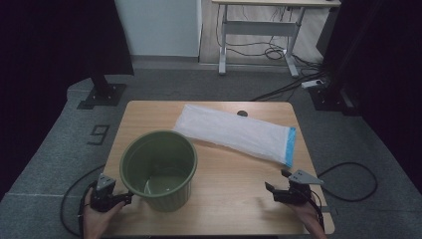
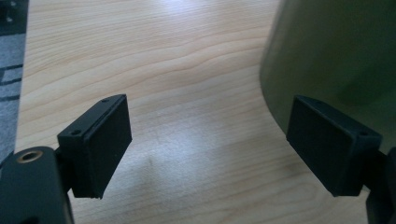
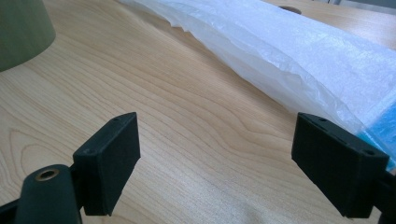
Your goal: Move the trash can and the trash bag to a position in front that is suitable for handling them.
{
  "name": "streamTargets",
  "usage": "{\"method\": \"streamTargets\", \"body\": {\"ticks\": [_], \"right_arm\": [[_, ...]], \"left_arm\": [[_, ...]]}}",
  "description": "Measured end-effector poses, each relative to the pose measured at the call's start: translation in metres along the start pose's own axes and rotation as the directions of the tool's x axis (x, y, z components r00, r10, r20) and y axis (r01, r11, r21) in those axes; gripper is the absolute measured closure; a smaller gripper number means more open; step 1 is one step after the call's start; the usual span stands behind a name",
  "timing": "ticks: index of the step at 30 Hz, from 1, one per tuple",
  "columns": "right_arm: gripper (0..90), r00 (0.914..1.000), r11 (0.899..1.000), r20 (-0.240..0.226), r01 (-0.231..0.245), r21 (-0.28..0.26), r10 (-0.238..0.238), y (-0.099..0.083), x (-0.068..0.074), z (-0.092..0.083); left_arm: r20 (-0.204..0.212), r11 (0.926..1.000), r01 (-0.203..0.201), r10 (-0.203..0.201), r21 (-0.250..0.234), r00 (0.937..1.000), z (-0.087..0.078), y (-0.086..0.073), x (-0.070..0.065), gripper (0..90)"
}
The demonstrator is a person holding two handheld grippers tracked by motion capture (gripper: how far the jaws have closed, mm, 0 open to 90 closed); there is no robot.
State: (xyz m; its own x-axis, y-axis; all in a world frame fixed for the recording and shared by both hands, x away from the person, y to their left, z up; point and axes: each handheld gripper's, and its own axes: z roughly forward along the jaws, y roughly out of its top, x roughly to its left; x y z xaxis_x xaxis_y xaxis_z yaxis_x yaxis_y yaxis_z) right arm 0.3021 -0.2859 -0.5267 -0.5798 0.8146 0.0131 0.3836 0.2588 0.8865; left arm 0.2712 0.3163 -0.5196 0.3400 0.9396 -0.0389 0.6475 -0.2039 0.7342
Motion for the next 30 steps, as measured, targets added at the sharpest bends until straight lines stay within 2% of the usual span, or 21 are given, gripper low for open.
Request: {"method": "streamTargets", "body": {"ticks": [6,8,9,11,12,13,14,15,16,17,19,21,22,23,24,28,29,30], "right_arm": [[14.7,0.9997,1.0,0.012,-0.019,-0.015,0.02,0.0,-0.003,-0.002],[14.7,0.9995,1.0,0.016,-0.027,-0.007,0.027,-0.001,-0.006,-0.001],[14.7,0.9995,1.0,0.016,-0.027,-0.007,0.027,-0.001,-0.006,-0.001],[14.8,0.9994,1.0,0.021,-0.028,-0.005,0.028,0.0,-0.008,0.0],[14.8,0.9992,0.999,0.02,-0.034,-0.008,0.034,0.001,-0.01,0.002],[14.9,0.9993,0.999,0.02,-0.032,-0.01,0.032,0.001,-0.01,0.003],[14.9,0.9993,0.999,0.02,-0.03,-0.01,0.031,0.001,-0.01,0.004],[14.9,0.9993,0.999,0.02,-0.03,-0.01,0.031,0.001,-0.01,0.004],[15.0,0.9994,1.0,0.022,-0.025,-0.006,0.025,0.001,-0.009,0.005],[15.0,0.9994,1.0,0.022,-0.025,-0.006,0.025,0.001,-0.009,0.005],[15.1,0.9996,1.0,0.02,-0.02,-0.002,0.02,0.001,-0.009,0.007],[15.2,0.9996,1.0,0.018,-0.021,0.001,0.021,0.001,-0.009,0.008],[15.2,0.9996,1.0,0.017,-0.021,0.003,0.02,0.0,-0.009,0.009],[15.2,0.9996,1.0,0.017,-0.021,0.003,0.02,0.0,-0.009,0.009],[15.2,0.9996,1.0,0.017,-0.022,0.004,0.022,0.0,-0.009,0.009],[15.7,0.9995,1.0,0.014,-0.03,0.001,0.03,0.0,-0.009,0.008],[15.7,0.9995,1.0,0.014,-0.03,0.001,0.03,0.0,-0.009,0.008],[15.7,0.9995,1.0,0.014,-0.028,0.004,0.028,-0.001,-0.009,0.009]], "left_arm": [[0.023,0.9997,-0.019,0.02,-0.013,0.9995,-0.011,-0.007,-0.007,12.3],[0.051,0.9989,-0.044,0.044,-0.019,0.9977,-0.018,-0.011,-0.012,12.1],[0.051,0.9989,-0.044,0.044,-0.019,0.9977,-0.018,-0.011,-0.012,11.8],[0.074,0.9976,-0.065,0.067,-0.024,0.995,-0.022,-0.012,-0.016,11.8],[0.112,0.9954,-0.09,0.093,-0.035,0.9894,-0.026,-0.013,-0.022,11.8],[0.112,0.9954,-0.09,0.093,-0.035,0.9894,-0.026,-0.013,-0.022,11.7],[0.15,0.9916,-0.124,0.128,-0.038,0.9804,-0.029,-0.013,-0.029,11.3],[0.15,0.9916,-0.124,0.128,-0.038,0.9804,-0.029,-0.013,-0.029,11.3],[0.18,0.9868,-0.156,0.161,-0.043,0.9703,-0.031,-0.013,-0.037,11.0],[0.18,0.9868,-0.156,0.161,-0.043,0.9703,-0.031,-0.013,-0.037,10.9],[0.215,0.9819,-0.181,0.189,-0.056,0.9582,-0.031,-0.011,-0.045,10.5],[0.247,0.9758,-0.208,0.218,-0.067,0.9442,-0.029,-0.006,-0.052,9.6],[0.276,0.9711,-0.228,0.239,-0.071,0.9312,-0.025,-0.001,-0.06,8.3],[0.276,0.9711,-0.228,0.239,-0.071,0.9312,-0.025,-0.001,-0.06,4.2],[0.282,0.9683,-0.242,0.25,-0.062,0.9265,-0.022,0.002,-0.063,4.2],[0.31,0.965,-0.253,0.262,-0.068,0.9139,-0.012,0.011,-0.068,4.7],[0.31,0.965,-0.253,0.262,-0.068,0.9139,-0.012,0.011,-0.068,4.7],[0.315,0.9634,-0.26,0.267,-0.067,0.9106,-0.009,0.014,-0.07,4.7]]}}
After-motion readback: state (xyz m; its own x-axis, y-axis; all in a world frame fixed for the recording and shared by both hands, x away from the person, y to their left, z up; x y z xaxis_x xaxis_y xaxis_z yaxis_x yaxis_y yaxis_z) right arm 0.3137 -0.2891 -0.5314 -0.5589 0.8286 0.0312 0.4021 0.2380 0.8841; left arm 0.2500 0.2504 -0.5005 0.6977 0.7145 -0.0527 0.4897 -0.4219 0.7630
